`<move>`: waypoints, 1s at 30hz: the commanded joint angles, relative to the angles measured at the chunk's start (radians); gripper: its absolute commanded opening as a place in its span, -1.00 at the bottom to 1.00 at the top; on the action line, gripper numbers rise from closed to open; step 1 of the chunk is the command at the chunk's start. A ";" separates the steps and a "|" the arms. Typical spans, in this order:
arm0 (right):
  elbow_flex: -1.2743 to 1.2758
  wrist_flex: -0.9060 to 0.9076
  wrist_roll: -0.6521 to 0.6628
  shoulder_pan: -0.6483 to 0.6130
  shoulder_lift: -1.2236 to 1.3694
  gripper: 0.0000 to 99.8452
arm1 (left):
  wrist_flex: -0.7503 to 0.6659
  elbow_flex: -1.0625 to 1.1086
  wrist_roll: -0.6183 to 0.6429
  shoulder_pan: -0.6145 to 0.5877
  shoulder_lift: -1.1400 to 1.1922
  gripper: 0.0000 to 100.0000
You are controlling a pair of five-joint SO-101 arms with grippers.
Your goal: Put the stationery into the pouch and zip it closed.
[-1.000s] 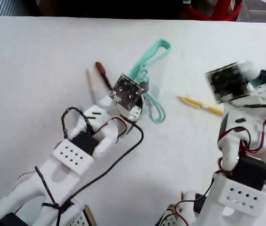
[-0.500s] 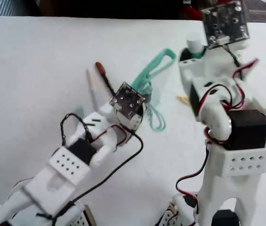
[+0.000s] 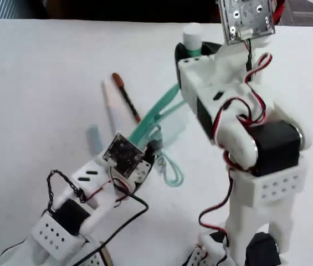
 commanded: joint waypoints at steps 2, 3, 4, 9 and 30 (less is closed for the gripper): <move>-0.037 0.027 -0.008 -0.042 -0.056 -0.96 | -0.061 -0.003 0.012 0.012 0.067 -0.95; -0.037 0.013 -0.008 -0.045 -0.056 -0.96 | -0.074 -0.003 0.012 0.012 0.088 -0.95; -0.037 0.002 -0.008 -0.044 -0.056 -0.96 | -0.084 -0.003 0.012 0.012 0.105 -0.95; 0.012 -0.008 -0.012 -0.044 -0.059 -0.96 | -0.097 -0.031 0.012 0.012 0.170 -0.95; 0.555 -0.325 0.015 0.045 -0.179 -0.96 | -0.123 -0.041 0.011 -0.033 0.183 -0.95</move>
